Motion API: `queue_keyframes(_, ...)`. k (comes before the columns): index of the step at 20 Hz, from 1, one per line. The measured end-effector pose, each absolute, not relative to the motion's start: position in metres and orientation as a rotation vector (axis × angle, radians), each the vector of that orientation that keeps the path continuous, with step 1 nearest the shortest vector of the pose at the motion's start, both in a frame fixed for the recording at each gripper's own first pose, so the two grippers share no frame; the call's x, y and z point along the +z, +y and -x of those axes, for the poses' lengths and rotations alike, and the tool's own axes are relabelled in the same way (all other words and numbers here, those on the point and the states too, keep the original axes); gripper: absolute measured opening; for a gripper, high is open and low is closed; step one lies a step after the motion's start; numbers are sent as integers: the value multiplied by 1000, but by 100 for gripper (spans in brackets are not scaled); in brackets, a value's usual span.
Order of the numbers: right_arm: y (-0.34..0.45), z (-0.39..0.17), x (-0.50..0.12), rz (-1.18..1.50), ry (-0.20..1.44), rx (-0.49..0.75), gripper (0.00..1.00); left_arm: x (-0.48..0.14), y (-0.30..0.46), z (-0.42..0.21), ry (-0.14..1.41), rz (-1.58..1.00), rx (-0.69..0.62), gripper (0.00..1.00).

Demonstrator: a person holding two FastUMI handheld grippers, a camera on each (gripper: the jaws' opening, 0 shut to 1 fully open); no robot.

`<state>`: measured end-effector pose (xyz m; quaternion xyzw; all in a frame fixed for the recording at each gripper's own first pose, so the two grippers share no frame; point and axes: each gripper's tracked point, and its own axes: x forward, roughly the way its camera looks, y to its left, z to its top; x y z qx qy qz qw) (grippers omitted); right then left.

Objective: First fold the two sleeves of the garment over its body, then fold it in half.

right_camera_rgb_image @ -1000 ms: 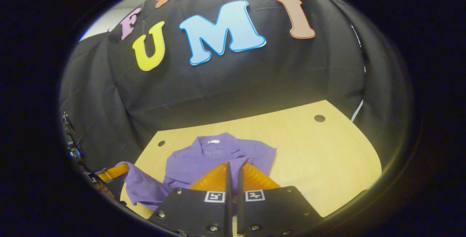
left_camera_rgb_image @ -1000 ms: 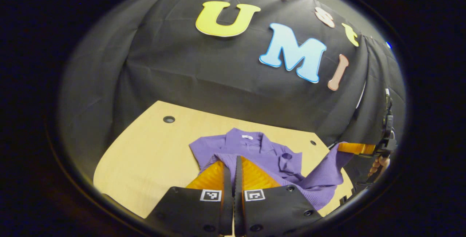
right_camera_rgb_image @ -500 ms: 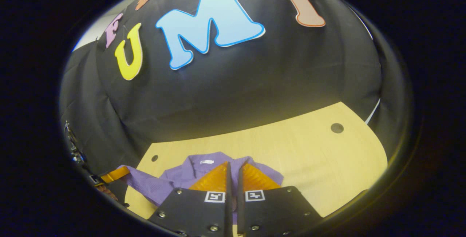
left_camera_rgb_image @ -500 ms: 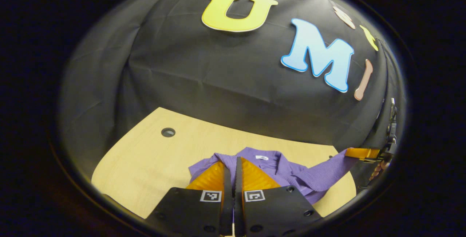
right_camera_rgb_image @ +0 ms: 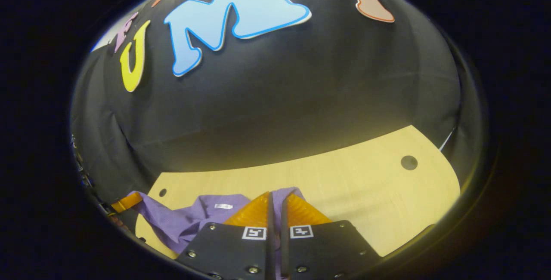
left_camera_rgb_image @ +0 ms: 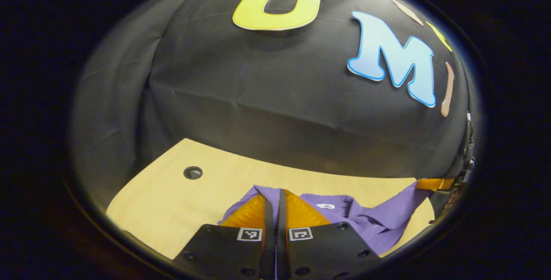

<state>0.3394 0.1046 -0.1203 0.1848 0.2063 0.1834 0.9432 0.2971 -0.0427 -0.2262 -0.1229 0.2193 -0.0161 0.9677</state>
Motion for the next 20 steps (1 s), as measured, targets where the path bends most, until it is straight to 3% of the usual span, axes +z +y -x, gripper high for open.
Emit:
queue_keyframes(6, 113, -351, -148, -324, 447, 366, 6, -255, -43, -306, 474, 196, 32, 10)
queue_keyframes(10, 118, -348, -148, -269, 440, 365, 9, -257, -50, -304, 495, 130, 26, 19)
queue_keyframes(11, 118, -344, -148, -249, 436, 362, 2, -256, -51, -303, 494, 124, 25, 22)
queue_keyframes(13, 118, -338, -141, -209, 419, 356, 18, -250, -55, -299, 491, 127, 7, 42)
queue_keyframes(15, 116, -333, -130, -170, 389, 349, 21, -243, -58, -297, 477, 132, -4, 63)
queue_keyframes(16, 114, -328, -126, -149, 374, 340, 43, -239, -58, -296, 469, 133, -11, 73)
queue_keyframes(19, 111, -313, -106, -108, 334, 333, 55, -223, -60, -289, 437, 141, -28, 72)
queue_keyframes(20, 110, -308, -99, -96, 320, 329, 63, -217, -61, -287, 425, 144, -33, 78)
